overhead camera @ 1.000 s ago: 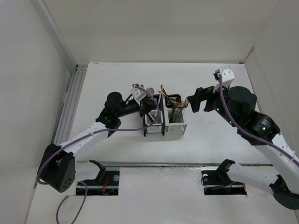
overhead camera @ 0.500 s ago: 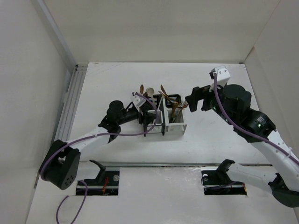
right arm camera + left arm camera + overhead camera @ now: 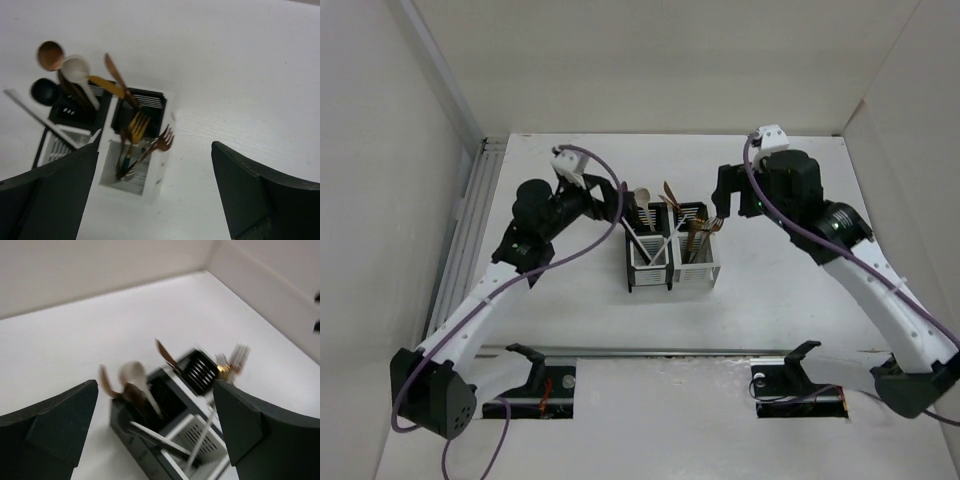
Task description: Sort the eating utensils into containers
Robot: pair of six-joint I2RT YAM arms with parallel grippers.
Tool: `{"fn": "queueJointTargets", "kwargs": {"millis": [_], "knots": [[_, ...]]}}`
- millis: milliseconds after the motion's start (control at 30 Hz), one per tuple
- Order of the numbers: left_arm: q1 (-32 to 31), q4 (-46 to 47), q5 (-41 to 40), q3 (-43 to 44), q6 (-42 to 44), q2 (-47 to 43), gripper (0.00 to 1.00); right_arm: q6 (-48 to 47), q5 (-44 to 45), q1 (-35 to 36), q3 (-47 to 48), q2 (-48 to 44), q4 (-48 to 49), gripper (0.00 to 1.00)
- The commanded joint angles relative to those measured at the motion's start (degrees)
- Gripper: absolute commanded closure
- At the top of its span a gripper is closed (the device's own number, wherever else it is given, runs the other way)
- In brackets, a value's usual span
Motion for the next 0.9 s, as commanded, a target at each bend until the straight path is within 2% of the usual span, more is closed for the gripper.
{"fn": "queueJointTargets", "kwargs": {"millis": [0, 33, 133, 200, 233, 267, 300, 367, 467, 567, 767, 867], "knots": [[3.2, -11.1, -19.0, 5.7, -3.3, -2.8, 0.00, 1.3, -2.8, -6.3, 3.9, 4.7, -1.2, 0.00], [4.5, -14.2, -27.3, 6.3, -3.8, -2.8, 0.00, 1.3, -4.4, -10.9, 3.9, 5.6, -1.2, 0.00], [11.3, -20.2, -38.5, 7.5, -1.9, -1.2, 0.00, -1.2, -6.5, -17.6, 6.4, 9.4, 0.3, 0.00], [17.1, -22.3, -41.6, 8.0, 1.4, 1.1, 0.00, -1.7, -5.9, -23.4, 8.2, 12.2, 0.3, 0.00], [20.2, -24.4, -46.3, 8.0, 2.1, 2.5, 0.00, -2.3, -5.4, -27.3, 8.9, 13.1, 0.3, 0.00], [20.2, -25.3, -49.3, 8.0, 2.1, 2.5, 0.00, -2.3, -5.3, -27.3, 8.9, 13.9, 0.8, 0.00], [22.8, -26.4, -50.9, 8.0, 2.6, 3.0, 0.00, -2.3, -5.3, -30.8, 8.9, 14.8, 0.8, 0.00], [24.9, -27.2, -51.5, 8.0, 5.7, 3.0, 0.00, -2.3, -4.2, -33.0, 9.7, 17.0, 1.4, 0.00], [28.0, -27.2, -51.5, 7.5, 5.7, 1.4, 0.00, -2.3, 1.0, -33.1, 12.0, 18.7, 1.9, 0.00], [30.8, -28.9, -51.5, 8.1, 0.9, 0.8, 0.00, -2.3, 5.5, -33.1, 12.0, 20.4, 4.0, 0.00], [32.1, -30.2, -52.0, 9.8, -1.3, 2.5, 0.00, -2.9, 6.5, -33.1, 13.1, 21.8, 4.0, 0.00], [32.6, -28.0, -52.0, 9.8, -1.3, 2.5, 0.00, -3.6, 7.0, -33.1, 11.6, 20.6, 5.8, 0.00]]}}
